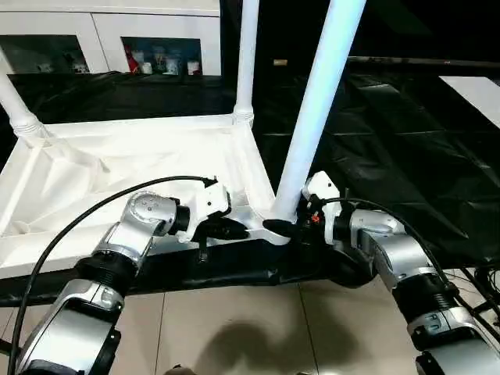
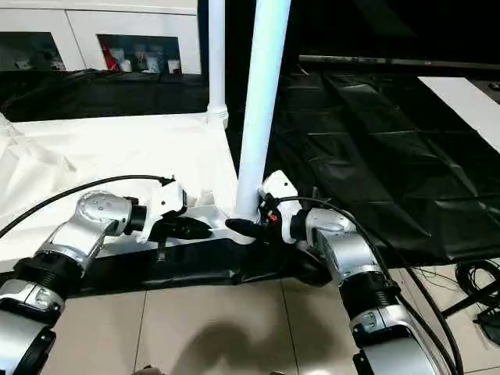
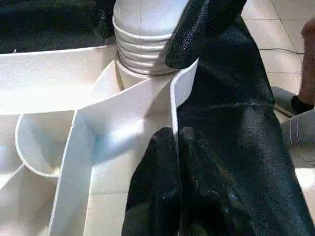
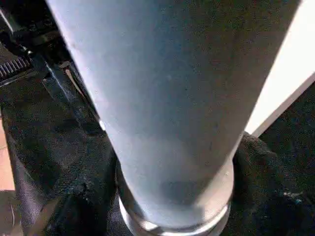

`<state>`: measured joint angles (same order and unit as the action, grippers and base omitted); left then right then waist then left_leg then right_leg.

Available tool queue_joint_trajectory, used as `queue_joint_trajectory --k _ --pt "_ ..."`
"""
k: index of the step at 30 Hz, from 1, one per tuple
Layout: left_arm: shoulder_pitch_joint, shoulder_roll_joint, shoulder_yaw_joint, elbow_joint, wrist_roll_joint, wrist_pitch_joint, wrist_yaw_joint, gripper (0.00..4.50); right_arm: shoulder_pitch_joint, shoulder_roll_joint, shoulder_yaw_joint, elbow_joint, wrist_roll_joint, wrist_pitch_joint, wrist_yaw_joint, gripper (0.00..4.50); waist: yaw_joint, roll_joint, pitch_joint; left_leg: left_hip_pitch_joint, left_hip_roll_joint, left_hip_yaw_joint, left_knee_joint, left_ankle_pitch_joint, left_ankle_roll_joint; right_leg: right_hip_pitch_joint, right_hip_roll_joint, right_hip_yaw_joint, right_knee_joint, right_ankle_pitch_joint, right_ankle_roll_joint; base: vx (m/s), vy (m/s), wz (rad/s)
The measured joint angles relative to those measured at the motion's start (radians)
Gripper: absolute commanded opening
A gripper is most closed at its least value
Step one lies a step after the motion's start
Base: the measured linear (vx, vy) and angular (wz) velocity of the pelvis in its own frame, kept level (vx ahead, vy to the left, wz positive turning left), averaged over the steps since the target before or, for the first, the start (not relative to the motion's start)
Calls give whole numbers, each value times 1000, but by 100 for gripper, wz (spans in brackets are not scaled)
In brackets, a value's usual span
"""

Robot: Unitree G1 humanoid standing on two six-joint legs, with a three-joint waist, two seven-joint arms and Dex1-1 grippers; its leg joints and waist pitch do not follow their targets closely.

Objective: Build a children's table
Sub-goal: Rotate leg to tighten

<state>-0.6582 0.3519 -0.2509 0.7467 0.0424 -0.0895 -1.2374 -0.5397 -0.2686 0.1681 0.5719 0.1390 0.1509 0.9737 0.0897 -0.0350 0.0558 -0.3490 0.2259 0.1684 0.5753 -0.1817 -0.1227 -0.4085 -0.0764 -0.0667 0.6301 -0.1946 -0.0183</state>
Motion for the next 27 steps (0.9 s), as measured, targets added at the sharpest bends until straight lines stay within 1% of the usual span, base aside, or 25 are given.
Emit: queue_joint_trajectory --k 8,9,11,14,18,19,21,24,27 --pt "1 1 1 -2 0 5 0 0 3 4 0 -2 -2 -1 -14 272 -1 0 0 0 0 0 0 0 0 0 0 0 0 0 0 0 0 0" --pt "1 0 1 -2 1 8 16 0 4 21 -8 9 -3 -3 -45 272 -1 -1 0 1 0 0 0 0 0 0 0 0 0 0 0 0 0 0" --pt "-3 -6 6 5 11 18 64 0 3 60 -36 34 -1 -8 -126 272 -4 -1 -1 1 0 0 1 0 0 0 0 0 1 0 0 0 0 0" --pt "-31 -55 8 38 44 47 171 0 -15 116 -94 90 9 -6 -288 271 -10 -3 -2 1 -1 0 3 0 0 1 0 2 0 3 0 0 0 0" --pt "-73 -131 8 84 76 101 313 0 -70 183 -161 178 12 -8 -504 270 -18 -3 -3 2 -1 0 4 0 0 2 0 2 0 5 0 0 0 0" --pt "-78 -141 8 88 79 111 333 0 -82 187 -163 190 13 -7 -534 270 -19 -3 -3 2 -1 0 3 0 0 2 0 2 0 5 1 0 0 0" --pt "-99 -182 8 112 92 140 411 0 -116 212 -191 246 17 -22 -631 270 -22 -3 -3 2 -1 0 3 0 0 2 0 2 0 5 1 0 0 0" --pt "-115 -227 8 126 107 172 491 0 -158 240 -219 306 16 -41 -747 270 -23 -3 -3 1 -1 0 4 0 0 2 0 2 -1 5 1 0 0 0" --pt "-121 -239 6 133 117 172 522 0 -182 257 -229 346 5 -66 -799 270 -25 -3 -3 1 -1 0 3 0 0 2 0 2 -2 5 1 0 0 0"
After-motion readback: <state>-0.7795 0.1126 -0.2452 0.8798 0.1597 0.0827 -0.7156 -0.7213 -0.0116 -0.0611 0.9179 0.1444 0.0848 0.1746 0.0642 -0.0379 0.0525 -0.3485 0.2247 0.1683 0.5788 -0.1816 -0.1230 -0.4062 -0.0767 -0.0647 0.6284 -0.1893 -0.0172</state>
